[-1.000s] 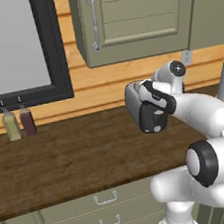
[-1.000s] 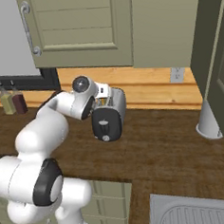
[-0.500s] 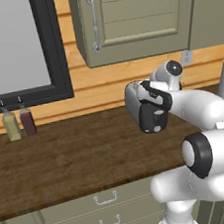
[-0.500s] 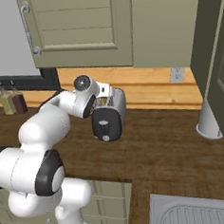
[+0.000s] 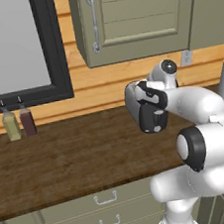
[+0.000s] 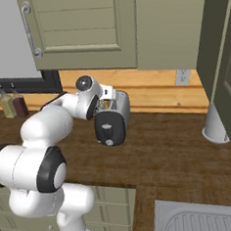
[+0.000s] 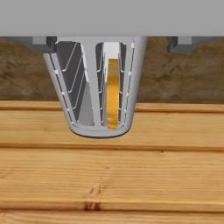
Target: Start the toaster. Once the lever pops up, take the bread to the plate on the dining counter.
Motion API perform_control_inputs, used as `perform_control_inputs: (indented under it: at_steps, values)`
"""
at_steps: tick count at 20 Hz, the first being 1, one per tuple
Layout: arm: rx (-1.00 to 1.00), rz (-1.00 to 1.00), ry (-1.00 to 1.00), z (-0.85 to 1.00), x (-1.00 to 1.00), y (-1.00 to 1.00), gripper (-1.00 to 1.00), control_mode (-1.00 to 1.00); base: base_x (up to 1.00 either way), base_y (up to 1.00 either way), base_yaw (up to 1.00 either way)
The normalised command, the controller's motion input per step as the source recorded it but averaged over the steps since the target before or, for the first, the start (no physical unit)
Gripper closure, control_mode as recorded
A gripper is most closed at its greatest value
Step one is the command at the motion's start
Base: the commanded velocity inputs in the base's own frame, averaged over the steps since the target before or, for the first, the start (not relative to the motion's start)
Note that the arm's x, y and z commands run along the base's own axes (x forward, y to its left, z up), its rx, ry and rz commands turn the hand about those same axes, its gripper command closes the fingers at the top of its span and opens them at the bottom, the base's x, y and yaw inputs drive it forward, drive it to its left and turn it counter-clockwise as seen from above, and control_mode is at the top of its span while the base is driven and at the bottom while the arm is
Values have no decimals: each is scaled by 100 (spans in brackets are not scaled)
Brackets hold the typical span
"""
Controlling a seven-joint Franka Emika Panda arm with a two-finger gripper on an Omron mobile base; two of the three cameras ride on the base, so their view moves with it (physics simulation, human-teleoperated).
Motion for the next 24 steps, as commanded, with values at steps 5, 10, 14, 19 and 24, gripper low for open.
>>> perform_control_inputs:
  at_steps: [5,10,14,19,24]
  values:
    - [0,0,3,-7,17,0,-100,-100,0,0,0]
    - [0,0,9,-13,24,0,-100,-100,0,0,0]
    - [0,0,12,-18,21,0,-100,-100,0,0,0]
    - [0,0,8,-8,17,0,-100,-100,0,0,0]
    - [0,0,1,-13,17,0,-100,-100,0,0,0]
